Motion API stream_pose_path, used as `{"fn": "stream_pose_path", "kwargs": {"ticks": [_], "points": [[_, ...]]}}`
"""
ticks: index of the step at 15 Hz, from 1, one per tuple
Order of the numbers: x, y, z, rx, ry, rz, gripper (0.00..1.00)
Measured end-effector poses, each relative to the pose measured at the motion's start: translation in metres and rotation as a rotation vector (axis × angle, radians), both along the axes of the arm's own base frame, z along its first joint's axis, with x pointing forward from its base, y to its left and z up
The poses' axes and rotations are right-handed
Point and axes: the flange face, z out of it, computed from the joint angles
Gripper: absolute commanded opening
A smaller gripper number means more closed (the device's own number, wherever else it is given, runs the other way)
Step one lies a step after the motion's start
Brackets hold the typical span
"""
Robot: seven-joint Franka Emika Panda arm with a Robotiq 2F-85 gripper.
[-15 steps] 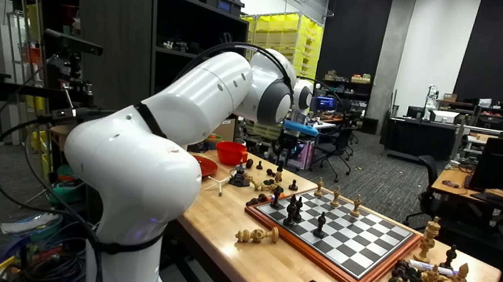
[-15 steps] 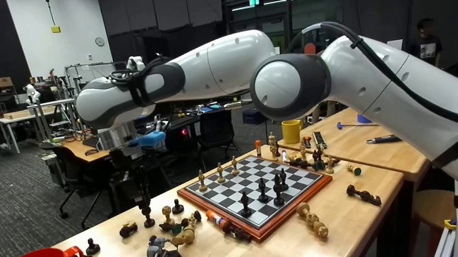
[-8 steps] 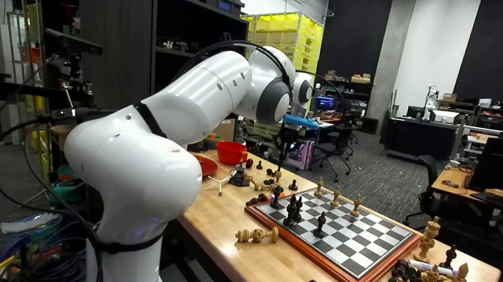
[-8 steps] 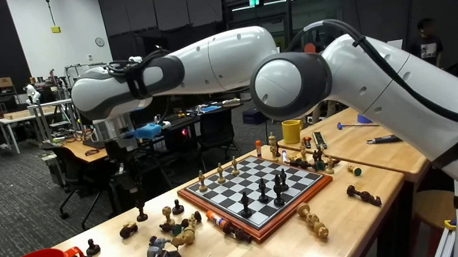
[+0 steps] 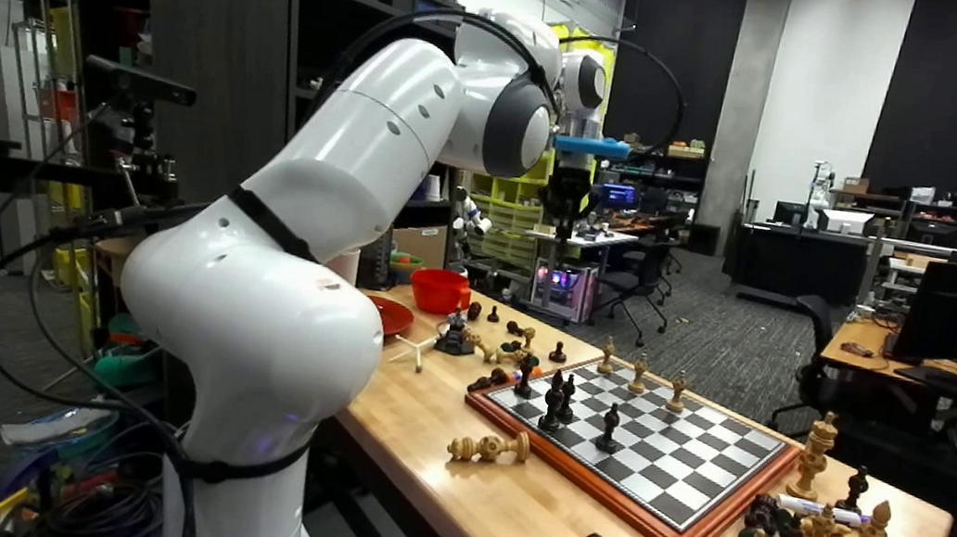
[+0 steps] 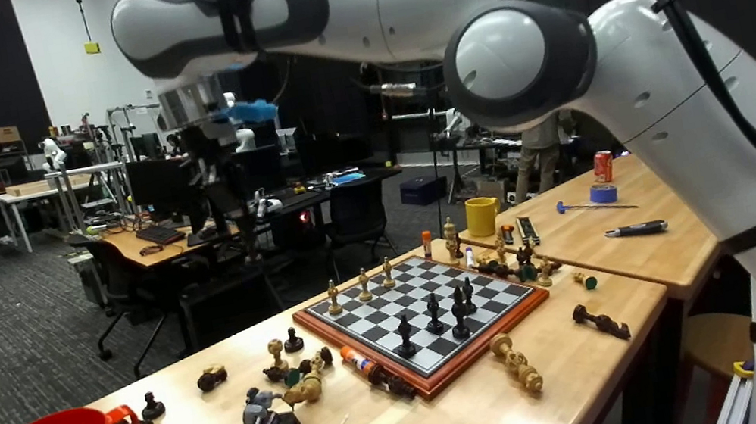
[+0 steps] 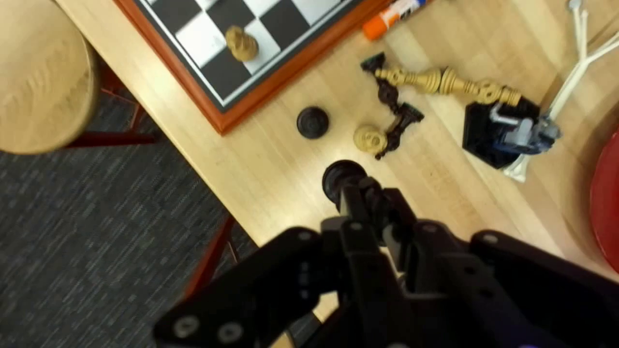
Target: Put the Knight chess piece on the chess board
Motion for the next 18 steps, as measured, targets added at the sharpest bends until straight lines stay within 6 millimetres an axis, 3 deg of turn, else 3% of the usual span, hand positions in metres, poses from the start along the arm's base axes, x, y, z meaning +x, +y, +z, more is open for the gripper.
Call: {"fn": "stream_pose_path", "kwargs": {"ticks": [3, 6, 7, 13, 14, 18], "points": [[-0.032, -0.036, 0.045, -0.065, 0.061, -0.088, 0.04], [-0.059, -0.065, 0.068, -0.112, 0.119, -0.166, 0.04], [-0.066, -0.073, 0.071, -0.118, 0.133, -0.184, 0.15], [-0.083, -0.084, 0.068, -0.126, 0.167, -0.21, 0.15], [-0.083, -0.084, 0.067, -0.127, 0.168, -0.21, 0.04], [-0.08, -0.085, 0.06, -0.125, 0.169, -0.222, 0.04]]}}
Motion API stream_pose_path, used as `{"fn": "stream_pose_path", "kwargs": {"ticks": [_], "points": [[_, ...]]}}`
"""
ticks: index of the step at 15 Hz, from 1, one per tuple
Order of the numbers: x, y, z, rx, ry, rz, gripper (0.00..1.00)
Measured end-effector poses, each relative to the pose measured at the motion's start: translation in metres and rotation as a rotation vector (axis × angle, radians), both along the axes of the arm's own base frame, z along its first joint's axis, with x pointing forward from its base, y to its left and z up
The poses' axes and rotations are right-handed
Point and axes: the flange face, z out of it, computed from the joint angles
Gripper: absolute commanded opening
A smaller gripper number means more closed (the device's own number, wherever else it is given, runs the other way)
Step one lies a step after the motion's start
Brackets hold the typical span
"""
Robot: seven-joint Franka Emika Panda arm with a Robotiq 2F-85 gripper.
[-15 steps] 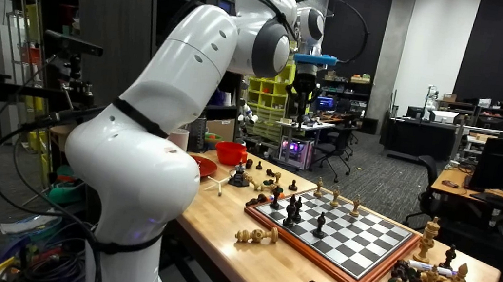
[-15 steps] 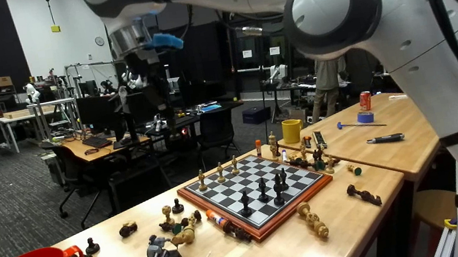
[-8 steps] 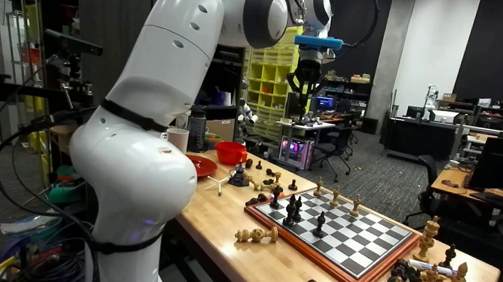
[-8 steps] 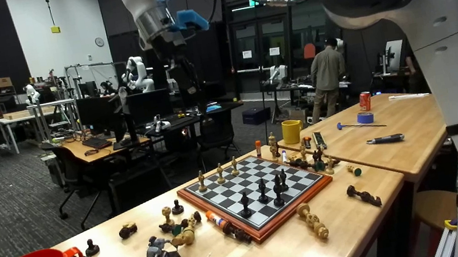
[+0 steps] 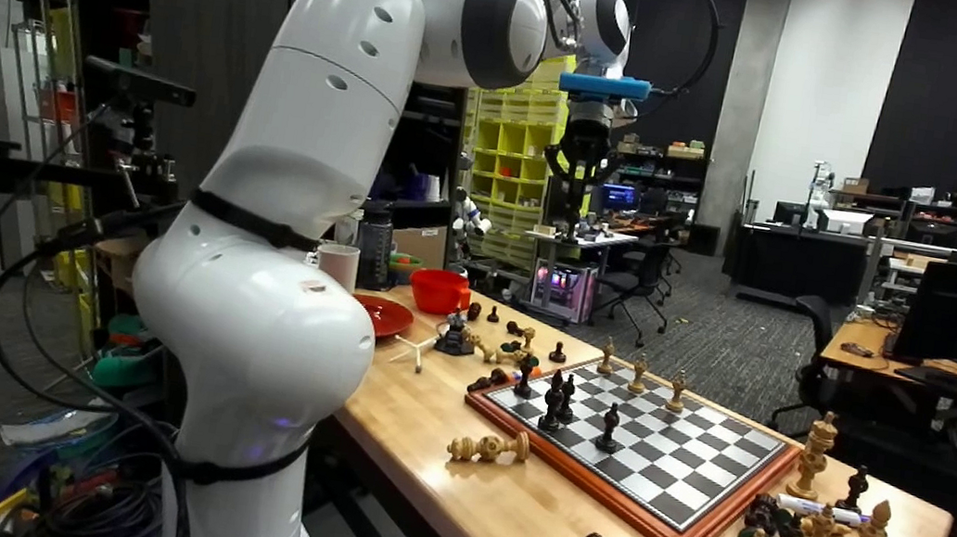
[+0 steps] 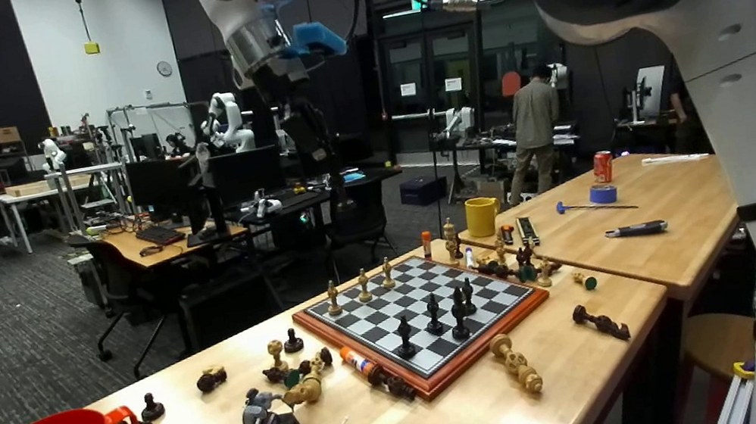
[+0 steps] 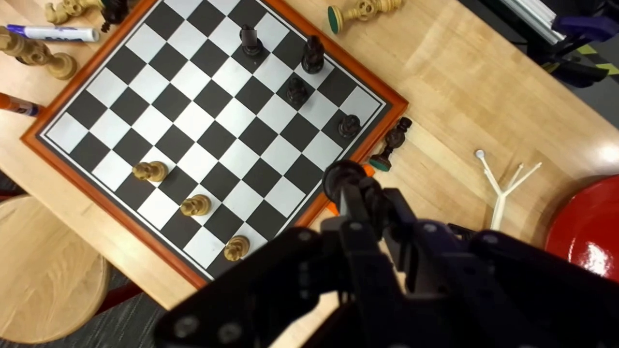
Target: Put the Knight chess piece on the chess board
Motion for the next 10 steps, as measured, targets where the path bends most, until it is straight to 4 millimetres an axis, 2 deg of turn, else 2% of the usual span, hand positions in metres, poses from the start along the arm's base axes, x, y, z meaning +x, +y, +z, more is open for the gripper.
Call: {"fn": "stream_pose_path", "kwargs": {"ticks": [2, 5, 7, 10], "points": [[0.004, -0.001, -0.013, 0.017, -0.001, -0.041, 0.04], [0.006, -0.008, -0.043, 0.04, 0.026, -0.132, 0.04], [0.002, -0.015, -0.062, 0.033, 0.055, -0.19, 0.04], [-0.016, -0.025, -0.079, -0.016, 0.091, -0.273, 0.04]]}}
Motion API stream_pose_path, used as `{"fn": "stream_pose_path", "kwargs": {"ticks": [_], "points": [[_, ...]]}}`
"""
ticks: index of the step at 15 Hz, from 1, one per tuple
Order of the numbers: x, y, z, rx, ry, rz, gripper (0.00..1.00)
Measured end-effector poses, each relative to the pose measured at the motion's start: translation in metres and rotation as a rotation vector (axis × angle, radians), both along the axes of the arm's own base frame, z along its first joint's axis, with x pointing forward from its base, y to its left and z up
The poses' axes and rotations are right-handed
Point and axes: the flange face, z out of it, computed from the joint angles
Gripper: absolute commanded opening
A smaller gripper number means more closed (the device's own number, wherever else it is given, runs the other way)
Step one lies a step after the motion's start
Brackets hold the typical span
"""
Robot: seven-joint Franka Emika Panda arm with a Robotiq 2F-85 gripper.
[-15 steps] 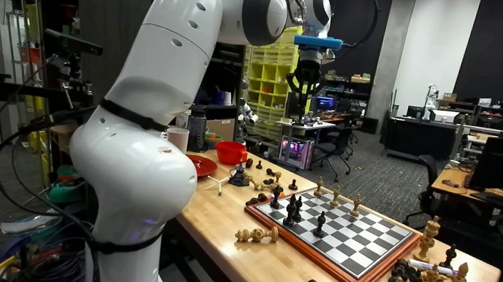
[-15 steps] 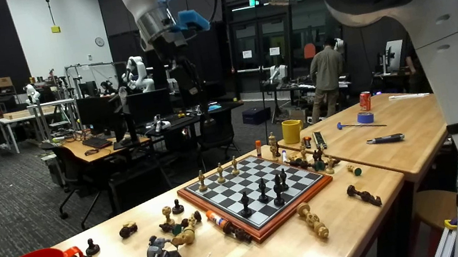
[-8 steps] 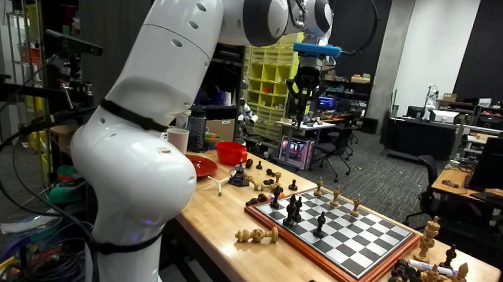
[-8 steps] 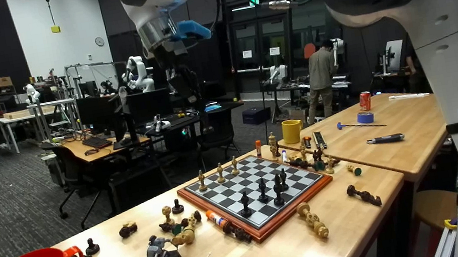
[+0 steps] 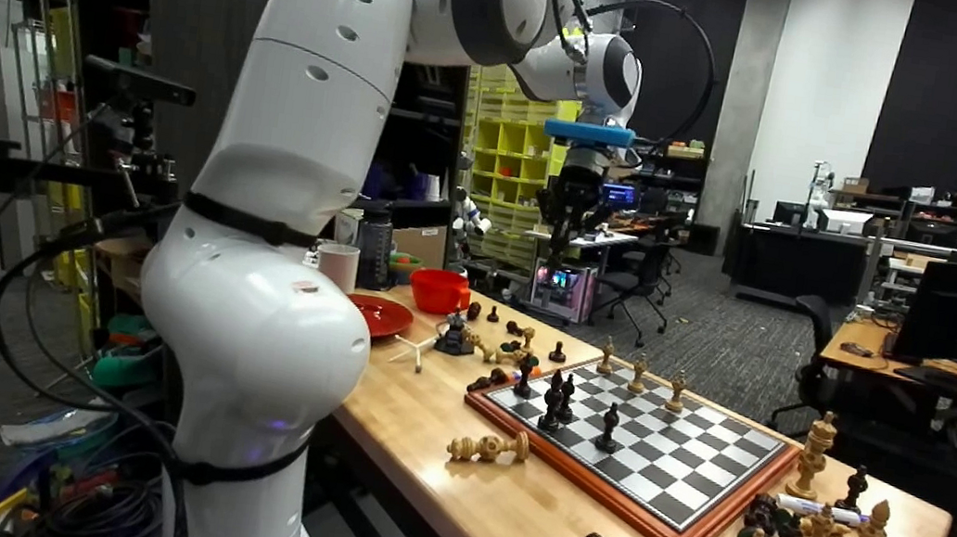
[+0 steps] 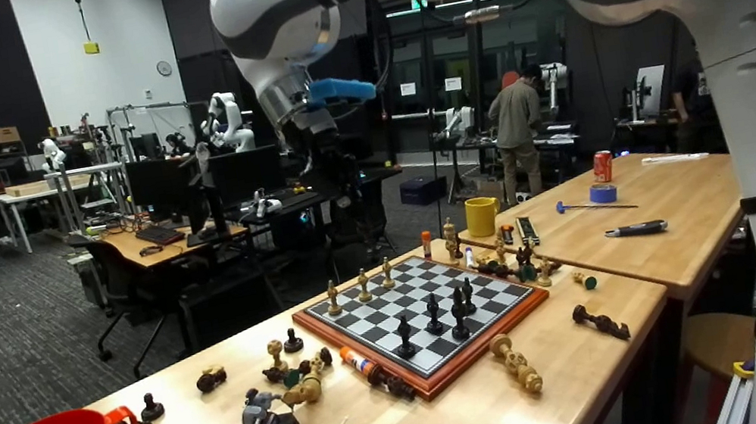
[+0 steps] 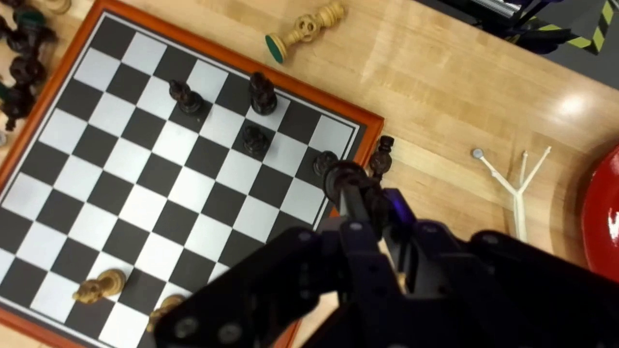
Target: Put the Knight chess piece on the chess board
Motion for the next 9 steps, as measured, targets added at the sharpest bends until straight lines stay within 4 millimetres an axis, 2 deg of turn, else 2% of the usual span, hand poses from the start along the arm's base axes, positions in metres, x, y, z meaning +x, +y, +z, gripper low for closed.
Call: {"fn": "stream_pose_path", "kwargs": {"ticks": [5, 9], "points": [[-0.039, -0.014, -0.021, 0.009, -0.008, -0.094, 0.04], [-0.058, -0.039, -0.069, 0.029, -0.067, -0.141, 0.04]]}}
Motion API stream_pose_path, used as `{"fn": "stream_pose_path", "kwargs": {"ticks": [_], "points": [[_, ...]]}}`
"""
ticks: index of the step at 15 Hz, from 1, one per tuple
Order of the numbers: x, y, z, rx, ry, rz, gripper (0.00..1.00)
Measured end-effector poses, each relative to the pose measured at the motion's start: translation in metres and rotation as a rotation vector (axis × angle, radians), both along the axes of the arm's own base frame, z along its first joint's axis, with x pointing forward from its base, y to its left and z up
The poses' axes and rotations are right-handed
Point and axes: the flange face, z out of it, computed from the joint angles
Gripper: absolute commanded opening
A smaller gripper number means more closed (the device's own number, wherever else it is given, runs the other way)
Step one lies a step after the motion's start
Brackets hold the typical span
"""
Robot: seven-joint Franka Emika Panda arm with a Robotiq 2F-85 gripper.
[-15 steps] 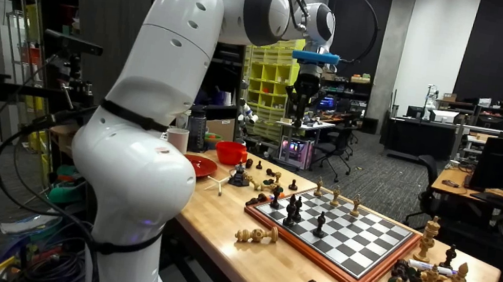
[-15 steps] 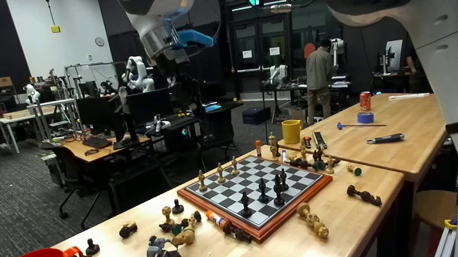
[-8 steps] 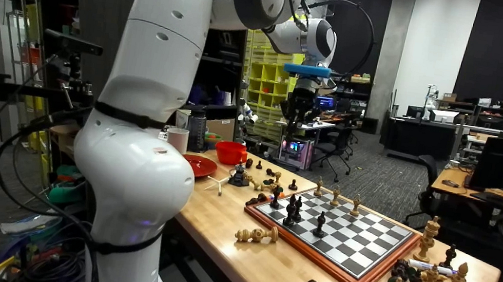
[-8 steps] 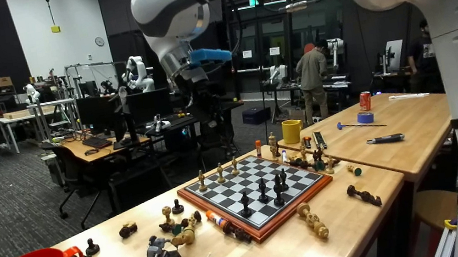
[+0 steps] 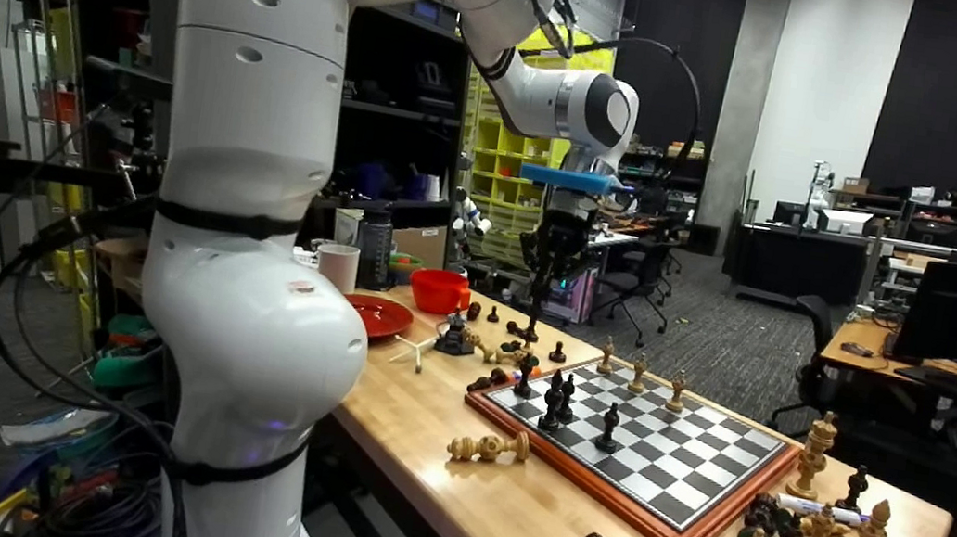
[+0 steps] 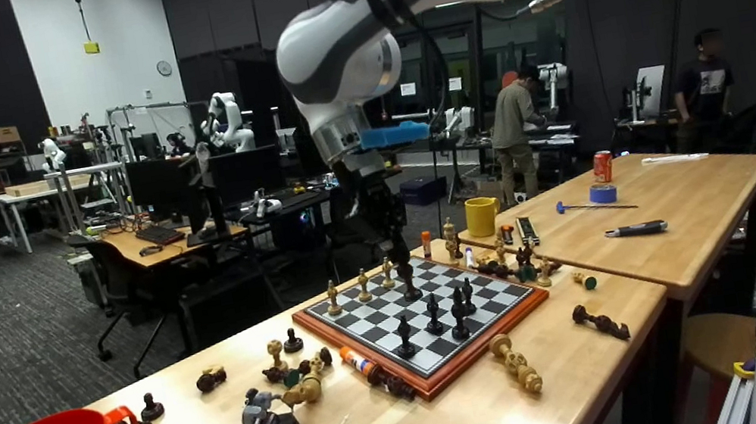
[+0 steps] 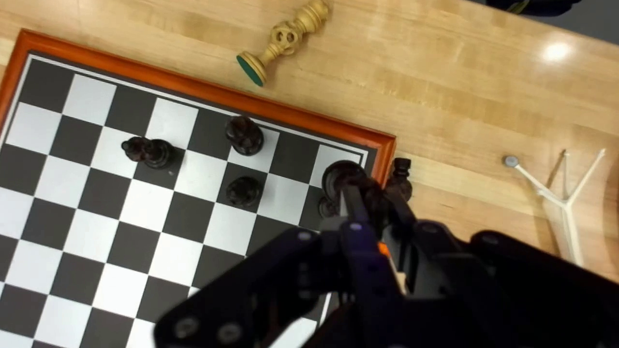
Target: Put the Knight chess piece on the chess board
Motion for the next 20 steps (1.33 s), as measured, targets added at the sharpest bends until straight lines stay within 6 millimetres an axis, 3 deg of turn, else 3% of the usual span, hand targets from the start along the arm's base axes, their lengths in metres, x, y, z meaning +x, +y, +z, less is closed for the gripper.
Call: {"fn": "stream_pose_path", "kwargs": {"ticks": [2, 3, 5, 7, 8, 12, 20], "points": [[-0.011, -0.015, -0.026, 0.002, -0.03, -0.024, 0.04], [-0.017, -0.021, -0.036, 0.003, -0.043, -0.034, 0.15], [-0.028, -0.028, -0.049, 0.003, -0.06, -0.046, 0.15], [-0.034, -0.03, -0.05, 0.003, -0.066, -0.047, 0.15], [-0.035, -0.03, -0.049, 0.003, -0.07, -0.047, 0.04], [-0.035, -0.03, -0.05, 0.003, -0.068, -0.047, 0.04], [-0.033, -0.03, -0.071, 0.0, -0.03, -0.048, 0.04]]}}
